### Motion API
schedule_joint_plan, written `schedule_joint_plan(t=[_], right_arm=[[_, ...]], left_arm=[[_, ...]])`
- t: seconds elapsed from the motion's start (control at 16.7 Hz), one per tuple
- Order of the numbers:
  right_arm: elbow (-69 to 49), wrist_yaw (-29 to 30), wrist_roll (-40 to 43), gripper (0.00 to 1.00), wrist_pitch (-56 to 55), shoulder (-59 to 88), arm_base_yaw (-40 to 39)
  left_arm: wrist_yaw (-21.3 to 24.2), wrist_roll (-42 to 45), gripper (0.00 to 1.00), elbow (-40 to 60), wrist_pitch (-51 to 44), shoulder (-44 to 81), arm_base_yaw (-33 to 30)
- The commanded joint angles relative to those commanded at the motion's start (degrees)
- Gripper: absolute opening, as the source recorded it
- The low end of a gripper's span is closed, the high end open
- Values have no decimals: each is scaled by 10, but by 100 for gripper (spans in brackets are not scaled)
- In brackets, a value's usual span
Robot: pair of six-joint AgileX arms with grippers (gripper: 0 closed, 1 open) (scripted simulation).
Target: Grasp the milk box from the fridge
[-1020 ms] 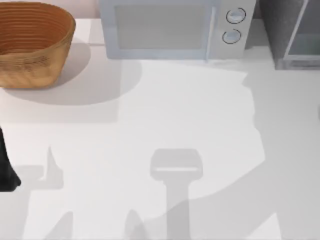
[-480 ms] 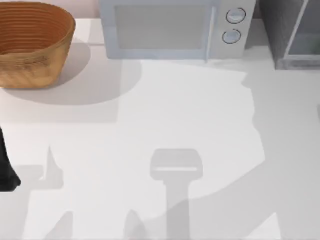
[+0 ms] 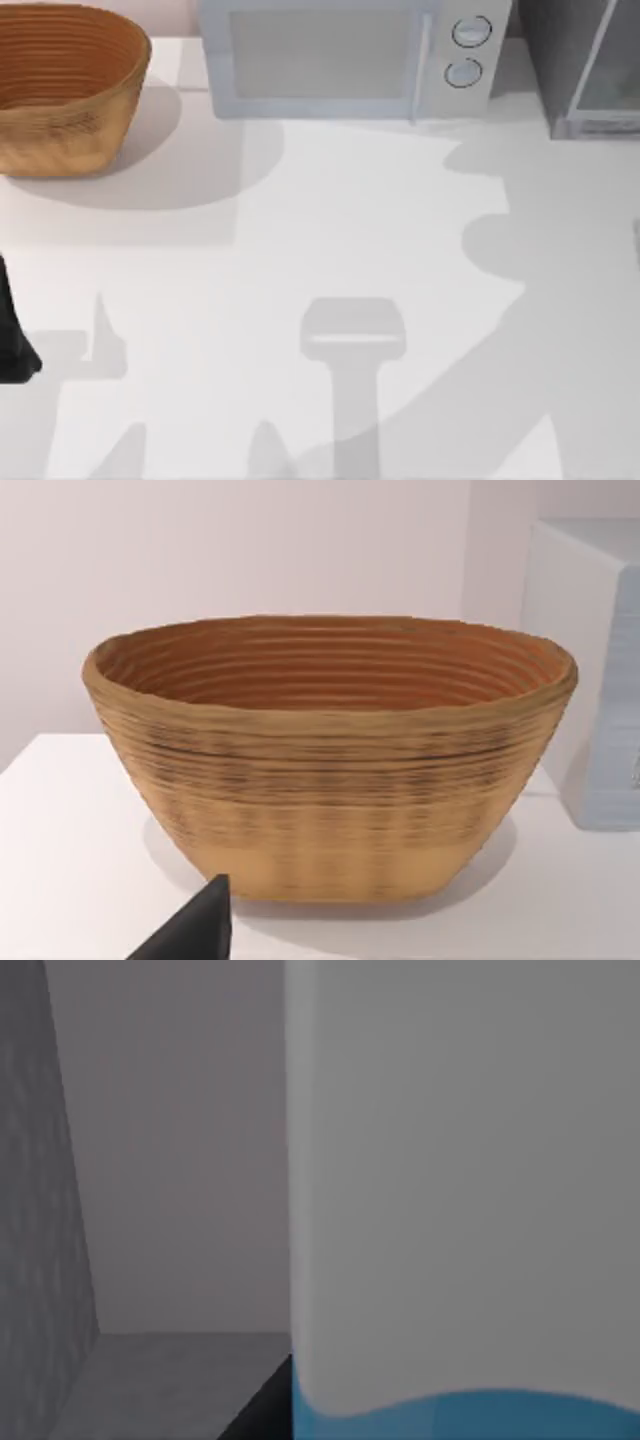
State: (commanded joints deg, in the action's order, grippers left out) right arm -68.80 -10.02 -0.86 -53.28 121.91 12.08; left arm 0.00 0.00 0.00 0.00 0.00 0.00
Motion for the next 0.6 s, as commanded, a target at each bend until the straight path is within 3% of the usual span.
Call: schedule_joint_plan(t=[0.36, 0.6], right_arm=[[2, -1, -1, 0, 6, -6, 0], [66, -12, -1, 0, -19, -54, 5]], left_arm=[[0, 0, 100, 0, 0, 0, 0], [0, 0, 100, 0, 0, 0, 0]])
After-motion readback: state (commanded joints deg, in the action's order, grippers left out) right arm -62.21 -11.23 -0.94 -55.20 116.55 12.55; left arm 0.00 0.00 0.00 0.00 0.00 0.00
